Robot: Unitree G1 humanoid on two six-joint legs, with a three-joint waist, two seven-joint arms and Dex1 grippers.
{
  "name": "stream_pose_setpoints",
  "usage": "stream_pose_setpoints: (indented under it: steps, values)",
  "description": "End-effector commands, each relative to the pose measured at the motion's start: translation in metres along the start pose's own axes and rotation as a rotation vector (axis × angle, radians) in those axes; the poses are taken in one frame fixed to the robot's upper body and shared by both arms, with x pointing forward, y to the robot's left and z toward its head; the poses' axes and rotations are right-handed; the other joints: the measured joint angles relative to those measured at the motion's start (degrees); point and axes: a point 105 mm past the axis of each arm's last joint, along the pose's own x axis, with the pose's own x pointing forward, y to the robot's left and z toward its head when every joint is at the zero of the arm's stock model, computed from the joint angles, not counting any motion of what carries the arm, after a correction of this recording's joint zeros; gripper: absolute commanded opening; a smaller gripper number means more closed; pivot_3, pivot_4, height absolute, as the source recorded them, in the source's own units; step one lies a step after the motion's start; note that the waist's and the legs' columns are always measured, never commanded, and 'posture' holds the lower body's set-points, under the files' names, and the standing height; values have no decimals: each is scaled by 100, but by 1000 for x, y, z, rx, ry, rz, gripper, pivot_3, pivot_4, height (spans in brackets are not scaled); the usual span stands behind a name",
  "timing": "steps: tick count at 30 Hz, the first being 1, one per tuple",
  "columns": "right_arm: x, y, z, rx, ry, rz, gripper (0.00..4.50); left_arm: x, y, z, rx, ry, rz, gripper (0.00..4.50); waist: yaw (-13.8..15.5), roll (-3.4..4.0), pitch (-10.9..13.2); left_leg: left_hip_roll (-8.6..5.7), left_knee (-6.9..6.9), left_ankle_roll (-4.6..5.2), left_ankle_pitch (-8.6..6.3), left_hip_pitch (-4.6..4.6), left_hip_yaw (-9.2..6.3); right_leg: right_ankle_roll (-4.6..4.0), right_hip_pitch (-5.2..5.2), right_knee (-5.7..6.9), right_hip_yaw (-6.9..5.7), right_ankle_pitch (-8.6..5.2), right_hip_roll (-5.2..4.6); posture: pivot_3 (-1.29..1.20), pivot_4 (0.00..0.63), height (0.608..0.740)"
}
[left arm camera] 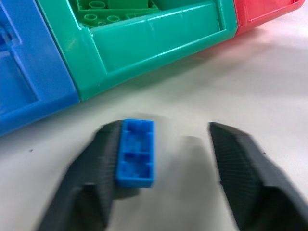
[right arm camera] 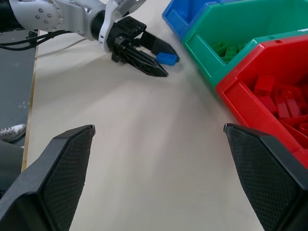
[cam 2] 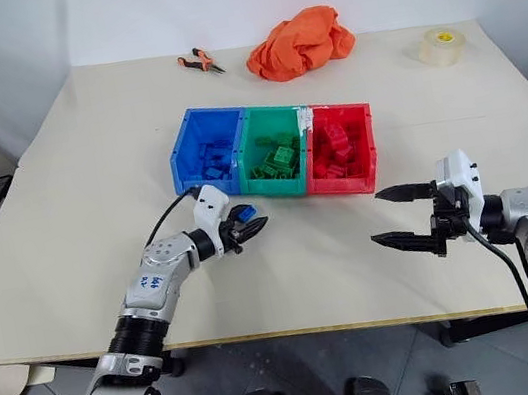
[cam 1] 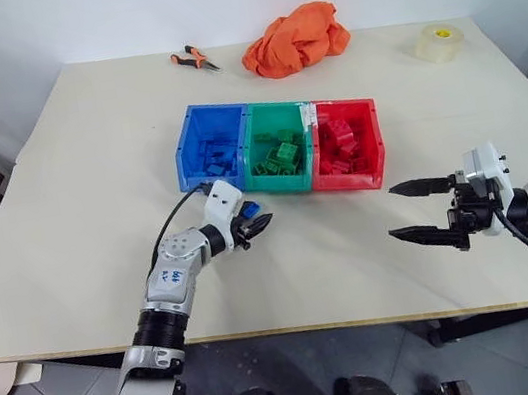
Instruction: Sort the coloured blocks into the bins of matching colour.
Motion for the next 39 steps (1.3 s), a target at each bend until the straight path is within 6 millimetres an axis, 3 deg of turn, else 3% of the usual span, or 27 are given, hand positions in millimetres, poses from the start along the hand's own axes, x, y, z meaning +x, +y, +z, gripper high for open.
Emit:
stream_pose_setpoints:
  steps: [1,4,10,13,17,25,31,37,39]
  values:
    - [-7,-1,12,-49,-16,-22,4500,-9,-1,-4,-1,19,-2,1399,-23,0,0,1,0,0,0,1,-1,0,0,0,0,0,0,0,150,740]
    - [-7,-2,13,-51,-19,-25,4500,-17,3,1,13,12,20,484,-45,0,0,2,0,0,0,1,-1,0,0,0,-1,0,1,0,150,740]
    - [-6,-2,12,-55,-25,-31,4500,-31,12,29,50,-58,78,486,-44,0,0,5,-1,0,0,-2,-3,0,-1,0,0,0,1,0,150,740]
    - [-4,-2,12,-54,-29,-35,4500,-35,21,55,80,-123,128,486,-34,0,0,4,0,0,0,-2,-5,0,0,-1,-1,0,0,0,150,740]
    - [-2,-1,10,-50,-40,-40,4500,-35,44,92,123,-205,235,486,-23,-2,1,2,2,0,0,-6,-11,0,1,-2,-4,0,0,0,150,740]
    - [0,0,8,-50,-57,-61,4500,-16,91,121,133,-231,390,486,-36,-4,2,2,0,0,0,-5,-1,0,-3,-2,-4,0,6,0,150,740]
    - [-5,1,8,-54,-59,-90,4500,-3,95,122,141,-220,385,2412,-33,-8,5,-1,-4,0,0,-5,0,2,-6,1,-5,0,4,0,150,740]
    - [-5,2,7,-51,-62,-98,4500,-8,88,123,192,-241,329,4256,-46,-14,8,0,-4,0,0,-6,2,2,-8,1,-3,1,5,0,150,740]
    - [-4,2,8,-52,-63,-97,4500,-13,77,125,219,-261,272,4471,-51,-14,8,1,-5,-1,0,-5,2,2,-9,2,-3,1,6,0,150,740]
